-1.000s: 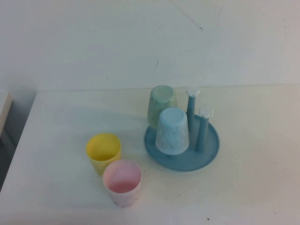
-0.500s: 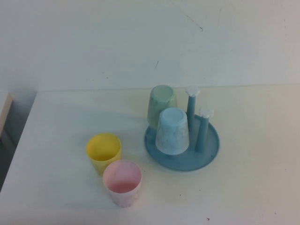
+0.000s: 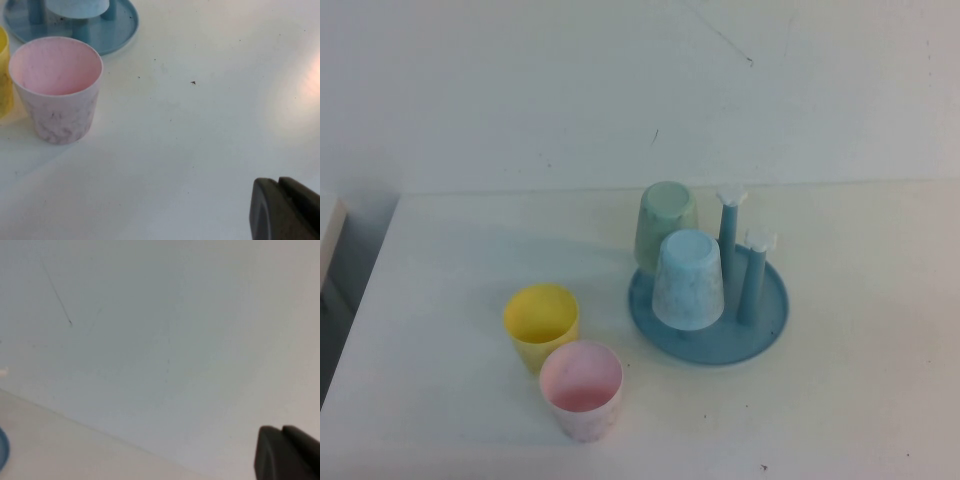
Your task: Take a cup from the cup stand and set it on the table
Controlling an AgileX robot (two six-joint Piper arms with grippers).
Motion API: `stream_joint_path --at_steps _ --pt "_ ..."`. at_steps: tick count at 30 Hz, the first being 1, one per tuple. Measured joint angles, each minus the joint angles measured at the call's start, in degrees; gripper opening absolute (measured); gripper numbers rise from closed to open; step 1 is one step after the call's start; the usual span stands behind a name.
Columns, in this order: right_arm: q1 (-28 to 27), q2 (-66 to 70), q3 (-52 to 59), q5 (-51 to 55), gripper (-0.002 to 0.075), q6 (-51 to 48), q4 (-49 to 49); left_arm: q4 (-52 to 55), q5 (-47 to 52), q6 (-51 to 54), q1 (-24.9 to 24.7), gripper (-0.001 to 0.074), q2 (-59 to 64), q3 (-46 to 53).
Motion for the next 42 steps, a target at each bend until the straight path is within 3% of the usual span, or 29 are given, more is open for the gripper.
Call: stream_joint_path --at_steps 3,9,12,22,31,42 --pt "0.0 -3.0 5.7 -4.0 -0.0001 9.5 -6.8 0.0 0.0 0.0 0.0 -0.0001 0.0 0.0" --pt "0.0 -8.8 15.8 -6.1 -0.0001 48.7 -37.3 0.0 0.0 0.0 0.0 -0.0001 0.0 0.0" --pt "0.6 -9.6 19.9 -7.0 -0.0001 56.1 -41.7 0.0 0.0 0.0 0.0 -0.0002 0.0 0.0" --pt "9.7 -9.8 22.1 -5.0 -0.0001 59.9 -43.6 0.0 0.0 0.2 0.0 -0.0002 0.0 0.0" --pt "10.8 -9.8 22.1 3.6 -0.0001 62.4 -45.4 0.0 0.0 0.2 0.0 -0.0002 0.0 0.0" --pt "13.1 -9.8 22.1 4.1 -0.0001 63.0 -45.5 0.0 0.0 0.2 0.0 -0.0002 0.0 0.0"
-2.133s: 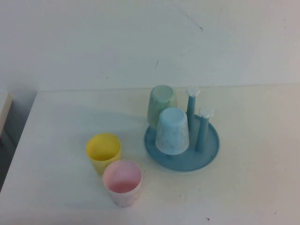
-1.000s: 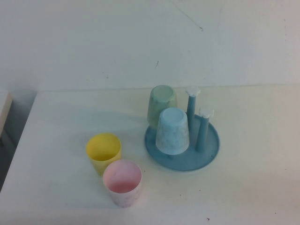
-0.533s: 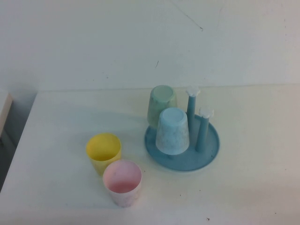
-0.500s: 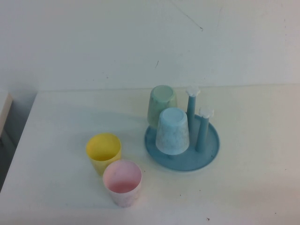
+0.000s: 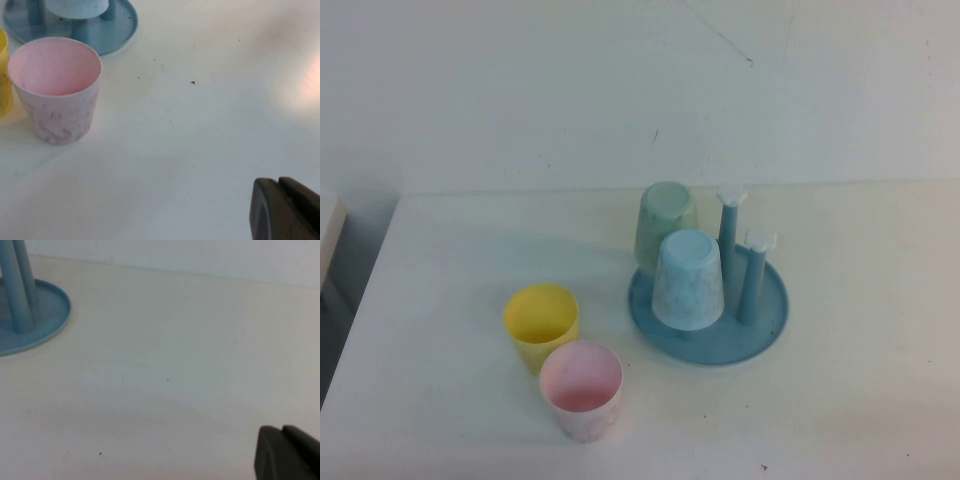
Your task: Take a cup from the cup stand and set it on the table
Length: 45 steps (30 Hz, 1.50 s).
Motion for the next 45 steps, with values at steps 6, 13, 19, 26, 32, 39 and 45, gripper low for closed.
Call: stream_joint_path --at_steps 6,13,19,26,32,39,45 --pt "0.0 0.0 0.0 0.0 -0.0001 0.0 0.0 0.0 0.0 0.0 0.0 -0.0002 0.0 0.0" --pt "0.0 0.0 0.0 0.0 -0.0001 0.0 -0.1 0.0 0.0 0.0 0.0 -0.0002 0.0 0.0" --pt "0.0 0.0 0.0 0.0 -0.0001 0.0 -0.1 0.0 0.0 0.0 0.0 -0.0002 0.0 0.0" --pt "0.0 0.0 0.0 0.0 -0.0001 0.1 -0.1 0.0 0.0 0.0 0.0 -0.0002 0.0 0.0" --pt "0.0 0.0 0.0 0.0 -0.0001 0.1 -0.1 0.0 0.0 0.0 0.0 -0.0002 0.0 0.0" --pt "0.0 0.0 0.0 0.0 -0.0001 0.1 -0.1 6.0 -0.2 0.0 0.0 -0.0002 0.0 0.0" --pt "0.0 0.0 0.0 0.0 -0.0001 0.1 -0.1 18.3 -8.0 -7.6 7.0 -0.0002 -1.7 1.6"
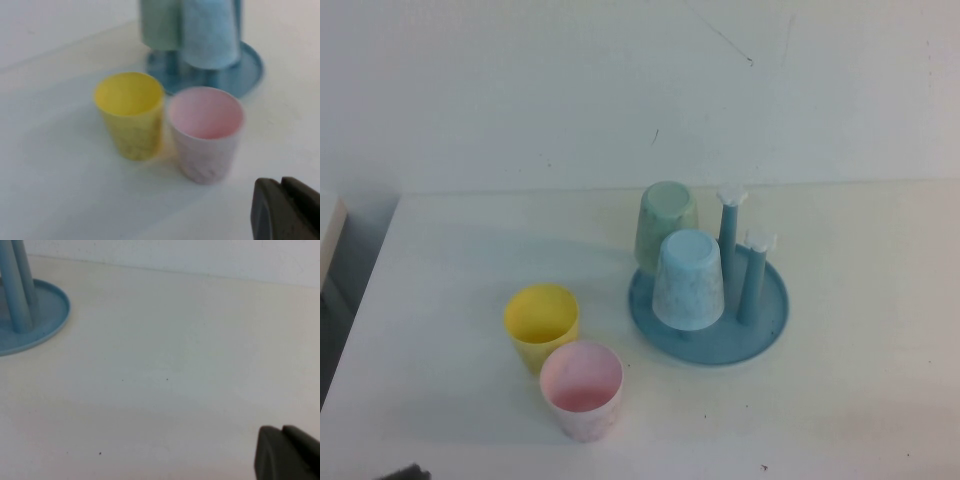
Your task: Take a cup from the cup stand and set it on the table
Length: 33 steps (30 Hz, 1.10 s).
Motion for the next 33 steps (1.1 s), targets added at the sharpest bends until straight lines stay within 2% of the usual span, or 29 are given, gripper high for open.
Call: stream_joint_path --at_steps 4,8,12,18,21,26,33 --pt "0.0 0.0 0.0 0.0 -0.0001 0.0 0.0 2.6 -8.5 -2.7 10.0 -0.0002 -1.4 3.7" --pt "0.0 0.0 0.0 0.0 -0.0001 0.0 -0.1 0.8 -18.2 -5.1 21.4 -0.0002 -4.2 9.8" --pt "0.0 0.0 0.0 0.0 -0.0001 0.0 -0.1 0.0 -25.2 -7.7 29.9 -0.0002 -7.3 13.7" --pt "0.0 0.0 0.0 0.1 -0.0001 0.0 -0.1 0.1 -22.7 -8.5 39.5 -0.0002 -11.6 14.1" --pt "0.0 0.0 0.0 0.1 -0.0001 0.0 -0.1 1.3 -17.5 -8.5 42.4 -0.0002 -13.4 14.1" --pt "0.0 0.0 0.0 0.1 -0.0001 0.0 -0.1 1.6 -6.3 -7.6 43.3 -0.0001 -15.0 14.1" --pt "0.0 0.0 0.0 0.1 -0.0001 0.0 -0.1 1.6 -5.3 -5.1 40.9 -0.0002 -15.0 14.0"
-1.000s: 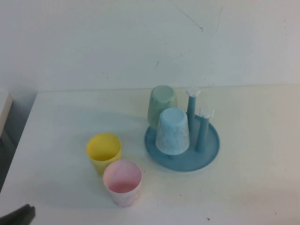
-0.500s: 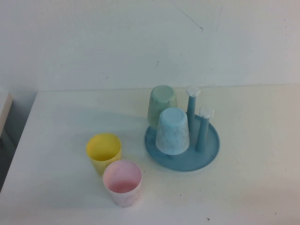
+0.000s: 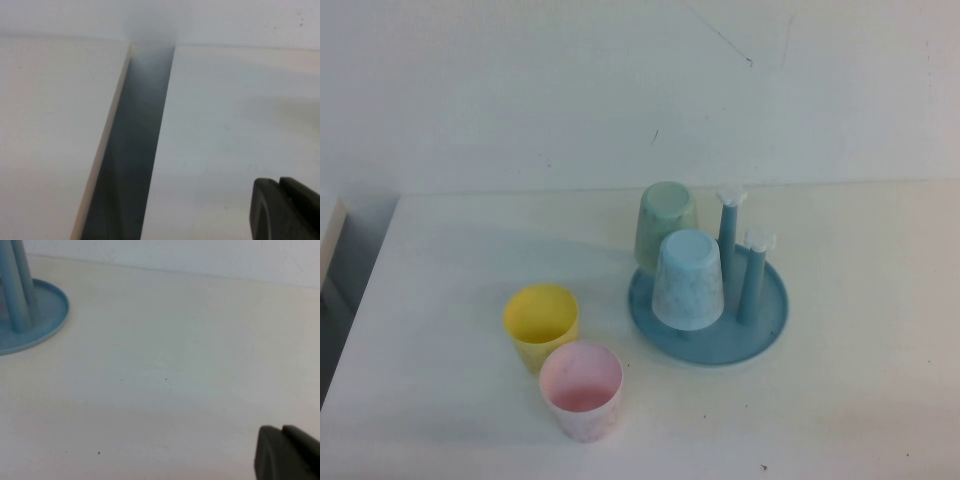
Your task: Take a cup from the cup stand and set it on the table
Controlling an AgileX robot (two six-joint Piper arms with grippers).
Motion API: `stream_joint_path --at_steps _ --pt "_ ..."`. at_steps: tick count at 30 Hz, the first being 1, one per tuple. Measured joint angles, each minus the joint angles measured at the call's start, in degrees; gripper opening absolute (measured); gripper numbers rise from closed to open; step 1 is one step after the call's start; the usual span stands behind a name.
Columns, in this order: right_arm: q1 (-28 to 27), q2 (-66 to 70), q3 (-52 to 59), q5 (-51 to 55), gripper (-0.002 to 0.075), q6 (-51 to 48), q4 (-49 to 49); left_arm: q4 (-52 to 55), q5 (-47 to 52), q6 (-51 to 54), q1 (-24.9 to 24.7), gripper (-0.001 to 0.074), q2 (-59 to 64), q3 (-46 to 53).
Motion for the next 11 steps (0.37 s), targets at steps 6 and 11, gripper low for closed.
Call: stream_joint_path --at_steps 6,11 --pt "0.0 0.0 0.0 0.0 -0.0001 0.0 0.0 0.0 0.0 0.0 -3.0 -0.0001 0.0 0.0" --pt "0.0 0.0 0.0 0.0 -0.0001 0.0 -0.1 0.0 0.1 0.0 -3.3 -0.0002 0.0 0.0"
